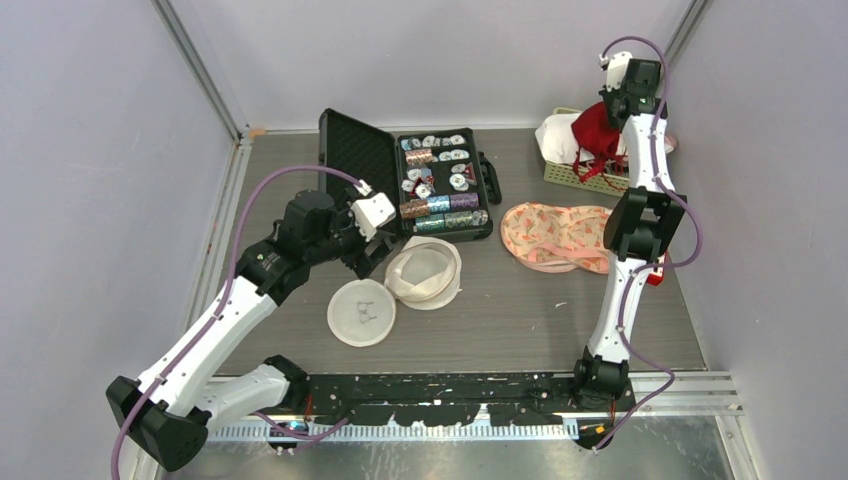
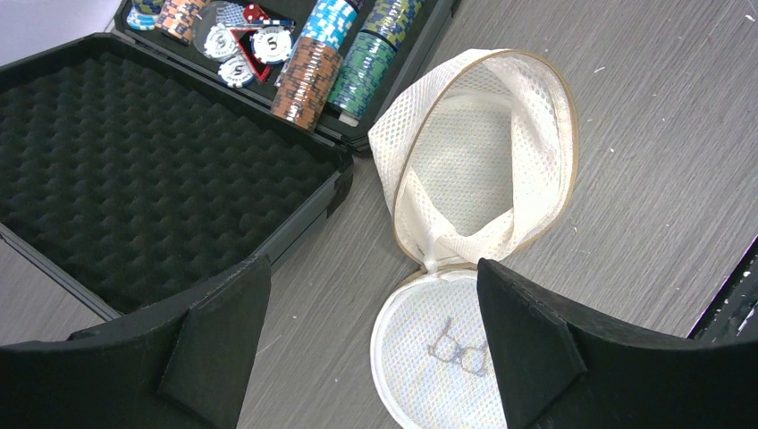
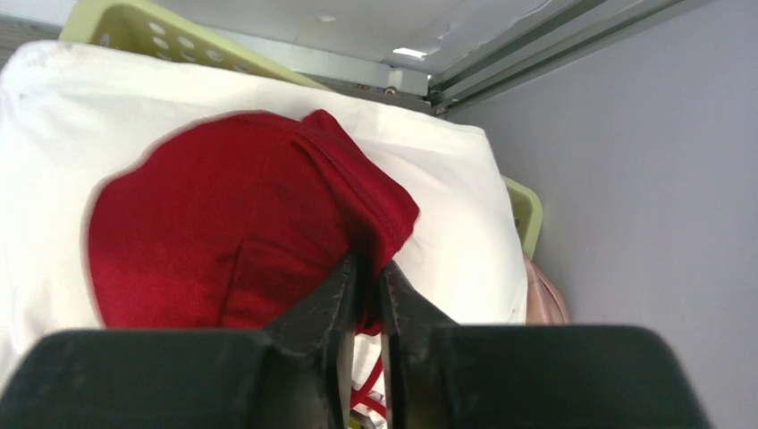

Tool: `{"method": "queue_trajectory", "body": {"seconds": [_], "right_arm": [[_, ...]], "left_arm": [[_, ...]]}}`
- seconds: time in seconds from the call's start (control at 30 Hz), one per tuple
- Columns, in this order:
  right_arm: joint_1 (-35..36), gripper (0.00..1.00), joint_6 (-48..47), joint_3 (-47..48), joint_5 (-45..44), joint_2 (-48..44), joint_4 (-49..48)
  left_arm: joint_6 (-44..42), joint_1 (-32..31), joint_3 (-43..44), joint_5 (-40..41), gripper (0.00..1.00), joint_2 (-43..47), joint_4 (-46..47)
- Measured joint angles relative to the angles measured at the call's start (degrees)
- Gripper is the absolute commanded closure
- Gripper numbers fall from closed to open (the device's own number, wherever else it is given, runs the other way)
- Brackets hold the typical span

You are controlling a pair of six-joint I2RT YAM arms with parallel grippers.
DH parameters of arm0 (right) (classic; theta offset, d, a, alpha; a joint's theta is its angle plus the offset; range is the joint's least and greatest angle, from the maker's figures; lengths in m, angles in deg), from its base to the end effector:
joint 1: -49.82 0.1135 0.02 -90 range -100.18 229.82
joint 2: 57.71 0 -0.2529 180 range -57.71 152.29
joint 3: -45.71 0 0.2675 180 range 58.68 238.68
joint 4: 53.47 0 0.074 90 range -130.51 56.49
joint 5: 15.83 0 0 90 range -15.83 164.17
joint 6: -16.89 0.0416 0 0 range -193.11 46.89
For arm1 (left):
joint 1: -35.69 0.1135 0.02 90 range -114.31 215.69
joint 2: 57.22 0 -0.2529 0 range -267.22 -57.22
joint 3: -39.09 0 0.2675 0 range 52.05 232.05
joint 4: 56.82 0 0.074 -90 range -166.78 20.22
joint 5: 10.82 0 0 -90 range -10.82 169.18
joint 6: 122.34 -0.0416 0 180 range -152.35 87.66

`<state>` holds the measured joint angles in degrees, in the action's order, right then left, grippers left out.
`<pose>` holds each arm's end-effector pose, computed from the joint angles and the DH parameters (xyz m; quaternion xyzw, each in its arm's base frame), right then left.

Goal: Unzip the laundry bag and remove the bra
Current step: Place the bra in the bin.

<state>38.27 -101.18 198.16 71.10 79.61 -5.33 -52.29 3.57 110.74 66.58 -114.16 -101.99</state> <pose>0.5492 -0.1145 0.2918 -0.1136 0.8713 -0.1838 0.4407 0.1981 -0.1351 0.3353 0.4276 0.7513 -0.1470 0.4806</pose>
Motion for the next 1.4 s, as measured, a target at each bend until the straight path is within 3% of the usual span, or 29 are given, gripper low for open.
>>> {"method": "queue_trajectory", "body": {"seconds": [0.2,0.3,0.6,0.77,1.4], "right_arm": [[0.35,0.48,-0.31,-1.29,0.13,0.0,0.48],[0.35,0.43,-0.35,-1.29,0.11,0.0,0.42],[0.35,0.12,-0.07,-1.68,0.98,-0.11,0.61],[0.35,0.01,0.83,-3.87,3.1,-2.03,1.14],[1.49,0.0,3.02,-4.24,9.77,-14.53,5.64]], "left_arm": [[0.0,0.0,0.0,0.0,0.14,-0.17,-0.13],[0.0,0.0,0.0,0.0,0.13,-0.17,-0.28],[0.07,0.0,0.02,0.04,0.1,-0.17,-0.33],[0.31,0.0,0.07,0.04,0.09,-0.17,-0.39],[4.81,3.39,1.33,-2.01,0.07,-0.15,-2.12]]}}
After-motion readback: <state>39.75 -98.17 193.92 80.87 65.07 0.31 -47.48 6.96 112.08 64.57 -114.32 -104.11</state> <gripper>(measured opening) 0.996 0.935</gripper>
